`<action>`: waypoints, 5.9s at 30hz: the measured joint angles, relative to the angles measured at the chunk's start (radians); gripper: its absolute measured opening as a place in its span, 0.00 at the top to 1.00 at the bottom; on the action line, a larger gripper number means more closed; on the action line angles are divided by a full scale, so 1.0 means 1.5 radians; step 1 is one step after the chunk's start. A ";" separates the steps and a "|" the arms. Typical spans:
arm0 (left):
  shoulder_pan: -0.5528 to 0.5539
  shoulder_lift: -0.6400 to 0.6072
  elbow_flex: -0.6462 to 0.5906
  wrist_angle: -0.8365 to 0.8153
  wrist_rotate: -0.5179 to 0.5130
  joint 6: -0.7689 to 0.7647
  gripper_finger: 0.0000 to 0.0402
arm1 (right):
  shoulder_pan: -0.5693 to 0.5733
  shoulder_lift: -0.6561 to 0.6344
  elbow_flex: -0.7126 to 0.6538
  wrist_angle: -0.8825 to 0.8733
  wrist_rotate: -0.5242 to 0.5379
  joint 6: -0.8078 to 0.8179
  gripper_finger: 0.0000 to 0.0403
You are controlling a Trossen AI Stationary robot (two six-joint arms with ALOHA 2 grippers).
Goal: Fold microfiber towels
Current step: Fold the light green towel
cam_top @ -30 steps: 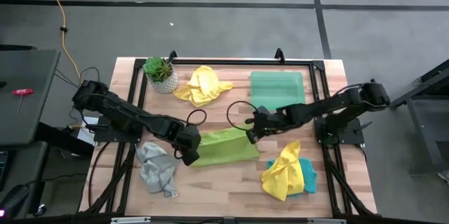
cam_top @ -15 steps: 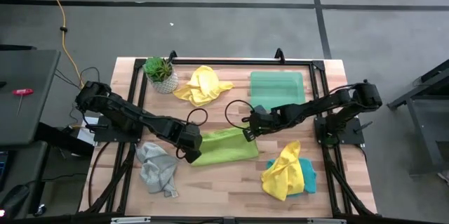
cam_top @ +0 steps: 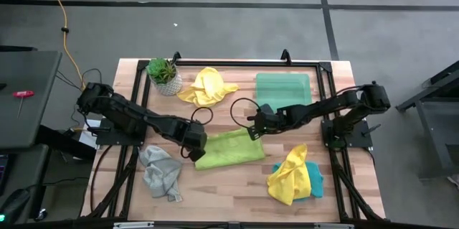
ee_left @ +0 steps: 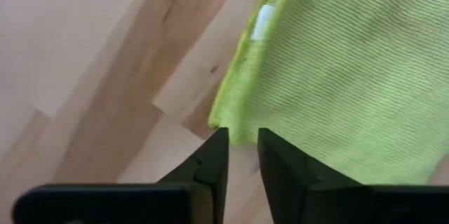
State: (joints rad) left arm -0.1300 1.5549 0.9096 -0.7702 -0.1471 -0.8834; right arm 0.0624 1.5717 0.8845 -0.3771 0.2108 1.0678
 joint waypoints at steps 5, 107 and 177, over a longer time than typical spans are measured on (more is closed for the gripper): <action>0.027 -0.039 0.013 -0.064 -0.026 0.062 0.71 | -0.023 -0.023 0.000 0.000 0.000 -0.051 0.60; -0.205 0.150 0.010 0.207 -0.052 0.160 0.91 | 0.157 0.112 0.000 0.066 -0.140 -0.742 0.56; 0.069 -0.004 0.002 0.041 0.049 0.238 0.74 | -0.001 -0.006 0.000 -0.044 -0.185 -0.315 0.62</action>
State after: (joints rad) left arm -0.0260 1.5494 0.9133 -0.7085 -0.0729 -0.5263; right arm 0.0615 1.5623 0.8845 -0.4424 -0.0673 0.5956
